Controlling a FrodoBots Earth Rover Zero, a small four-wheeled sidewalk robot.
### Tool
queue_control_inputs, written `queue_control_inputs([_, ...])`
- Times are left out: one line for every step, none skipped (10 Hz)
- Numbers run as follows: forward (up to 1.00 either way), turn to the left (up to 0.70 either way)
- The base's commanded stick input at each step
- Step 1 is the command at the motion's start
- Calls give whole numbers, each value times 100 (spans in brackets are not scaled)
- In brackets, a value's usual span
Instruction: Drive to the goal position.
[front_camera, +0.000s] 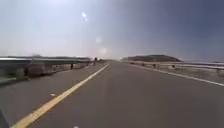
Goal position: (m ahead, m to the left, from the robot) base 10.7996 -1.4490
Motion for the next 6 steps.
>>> queue_control_inputs([100,0])
queue_control_inputs([100,0])
queue_control_inputs([100,0])
queue_control_inputs([100,0])
queue_control_inputs([100,0])
queue_control_inputs([100,0])
